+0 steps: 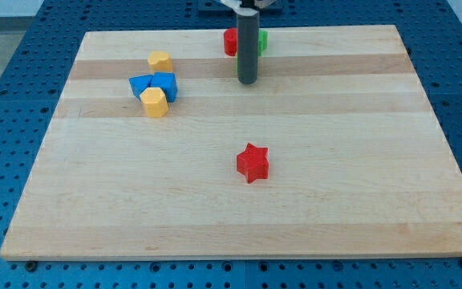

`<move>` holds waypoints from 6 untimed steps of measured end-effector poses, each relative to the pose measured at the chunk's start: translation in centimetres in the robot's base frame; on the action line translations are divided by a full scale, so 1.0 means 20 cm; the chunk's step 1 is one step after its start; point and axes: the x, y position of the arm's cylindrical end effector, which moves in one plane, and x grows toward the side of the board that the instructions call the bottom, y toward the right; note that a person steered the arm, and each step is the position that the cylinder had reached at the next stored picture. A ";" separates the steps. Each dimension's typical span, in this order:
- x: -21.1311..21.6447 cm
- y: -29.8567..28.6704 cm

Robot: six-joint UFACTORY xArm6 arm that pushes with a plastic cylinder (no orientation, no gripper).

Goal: Push the green circle to the bottom left of green star

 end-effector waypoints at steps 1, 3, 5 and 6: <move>-0.05 0.00; -0.07 0.00; -0.12 0.00; 0.00 0.18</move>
